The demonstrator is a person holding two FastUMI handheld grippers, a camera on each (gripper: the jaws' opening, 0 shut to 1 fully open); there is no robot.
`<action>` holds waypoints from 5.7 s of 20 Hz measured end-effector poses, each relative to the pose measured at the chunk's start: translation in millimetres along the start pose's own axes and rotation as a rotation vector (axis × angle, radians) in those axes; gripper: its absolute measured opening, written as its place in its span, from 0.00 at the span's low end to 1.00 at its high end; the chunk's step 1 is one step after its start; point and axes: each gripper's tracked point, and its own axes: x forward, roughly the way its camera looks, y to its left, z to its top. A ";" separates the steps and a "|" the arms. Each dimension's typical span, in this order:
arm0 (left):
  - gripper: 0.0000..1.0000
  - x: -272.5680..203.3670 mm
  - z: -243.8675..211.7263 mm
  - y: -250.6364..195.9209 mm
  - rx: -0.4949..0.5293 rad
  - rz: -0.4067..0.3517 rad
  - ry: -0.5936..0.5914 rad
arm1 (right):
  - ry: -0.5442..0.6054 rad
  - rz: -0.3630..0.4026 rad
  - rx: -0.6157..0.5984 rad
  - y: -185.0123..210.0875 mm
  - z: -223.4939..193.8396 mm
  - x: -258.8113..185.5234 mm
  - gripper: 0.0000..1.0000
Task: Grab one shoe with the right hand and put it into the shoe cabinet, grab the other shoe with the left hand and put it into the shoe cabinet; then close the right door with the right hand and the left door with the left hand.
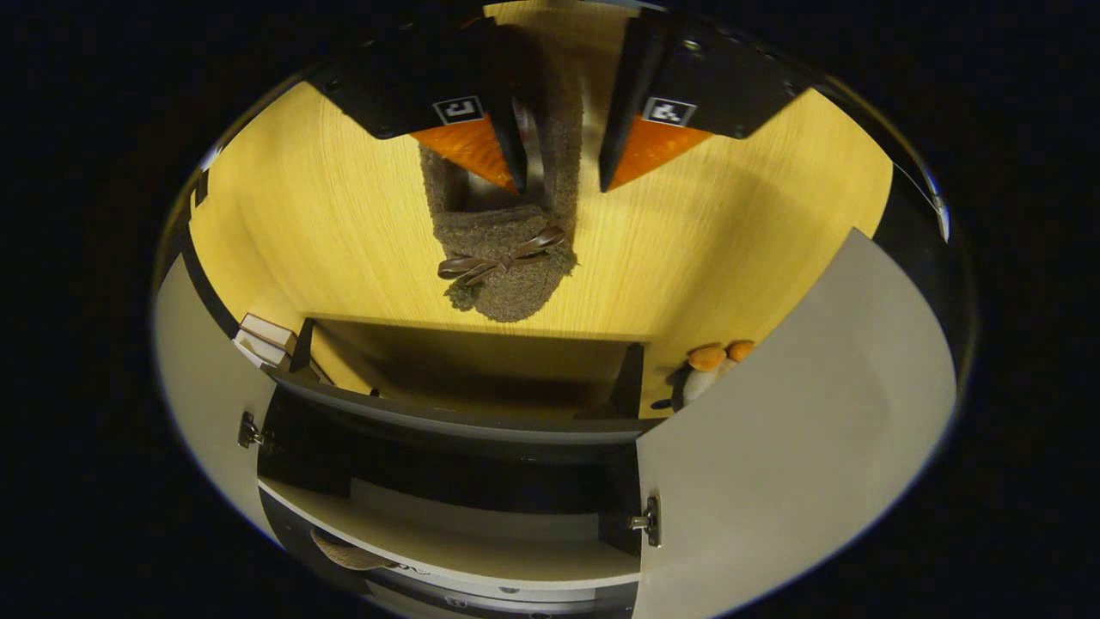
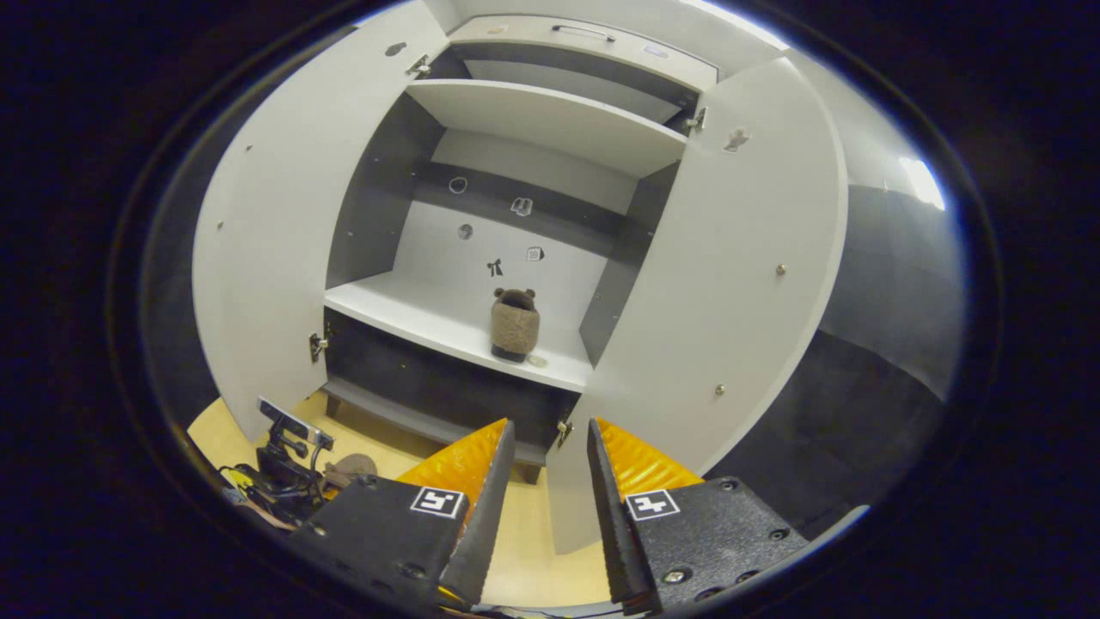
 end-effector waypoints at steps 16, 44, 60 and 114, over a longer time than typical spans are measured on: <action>0.04 -37.3 42.0 -5.0 0.160 0.071 -0.062 | 0.019 0.038 -0.017 7.3 -1.7 5.2 0.55; 0.04 -78.7 467.7 -53.5 0.043 0.157 -0.365 | -0.091 0.065 0.112 -23.8 26.3 59.9 0.55; 0.70 -114.9 478.9 -94.0 0.095 -0.016 -0.659 | -0.127 0.035 0.151 -39.7 43.0 66.2 0.55; 0.95 -298.1 309.9 -110.6 0.090 -0.059 -0.711 | -0.243 0.079 0.086 -139.1 58.7 -11.3 0.83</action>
